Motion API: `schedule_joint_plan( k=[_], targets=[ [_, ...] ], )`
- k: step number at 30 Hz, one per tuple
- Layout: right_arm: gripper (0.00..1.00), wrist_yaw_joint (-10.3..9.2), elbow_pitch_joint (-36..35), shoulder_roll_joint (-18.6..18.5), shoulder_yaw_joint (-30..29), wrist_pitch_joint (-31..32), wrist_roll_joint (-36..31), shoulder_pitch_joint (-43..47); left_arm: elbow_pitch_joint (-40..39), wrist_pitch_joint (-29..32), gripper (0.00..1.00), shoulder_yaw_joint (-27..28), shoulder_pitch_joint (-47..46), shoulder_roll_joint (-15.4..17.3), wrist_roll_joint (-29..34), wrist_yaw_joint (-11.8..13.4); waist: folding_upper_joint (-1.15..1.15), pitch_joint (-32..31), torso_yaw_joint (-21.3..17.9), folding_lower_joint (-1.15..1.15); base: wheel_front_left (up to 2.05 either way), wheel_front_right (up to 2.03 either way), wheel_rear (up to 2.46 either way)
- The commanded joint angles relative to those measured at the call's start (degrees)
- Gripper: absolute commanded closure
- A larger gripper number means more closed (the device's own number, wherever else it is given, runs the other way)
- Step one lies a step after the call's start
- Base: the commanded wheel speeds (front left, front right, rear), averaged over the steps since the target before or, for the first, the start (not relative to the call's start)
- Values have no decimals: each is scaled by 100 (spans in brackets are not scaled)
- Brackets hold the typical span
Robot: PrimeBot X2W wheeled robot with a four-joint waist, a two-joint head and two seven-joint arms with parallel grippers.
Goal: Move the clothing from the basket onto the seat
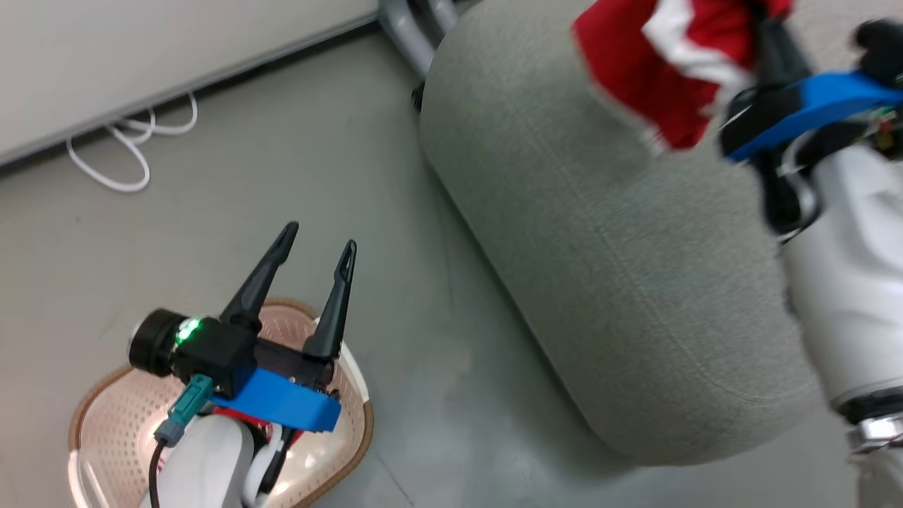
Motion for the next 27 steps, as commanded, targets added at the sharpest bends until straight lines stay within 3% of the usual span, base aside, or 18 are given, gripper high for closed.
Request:
schedule_joint_plan(
  k=[1, 6, 11, 18, 27],
  targets=[
    [100, 2, -29, -86, -128, -25, -88, -139, -49, -18, 0, -36, -148, 74, 33, -12, 0, 533, 356, -1, 0, 0, 0],
    [100, 2, -123, -635, -1108, -24, -504, -527, -302, -18, 0, -244, -584, 314, 76, -12, 0, 1251, 662, -1, 0, 0, 0],
    [100, 2, -215, -923, -2000, -24, -949, -600, -470, -18, 0, -464, -987, 461, 113, -12, 0, 1804, 889, -1, 0, 0, 0],
    [100, 2, -240, -945, -2820, -24, -1458, -297, -447, -18, 0, -675, -1376, 456, 53, -12, 0, 2062, 1127, -1, 0, 0, 0],
    [100, 2, -225, -714, -3130, -24, -1902, -138, -367, -18, 0, -784, -1382, 470, 5, -12, 0, 1983, 1199, -1, 0, 0, 0]
  ],
)
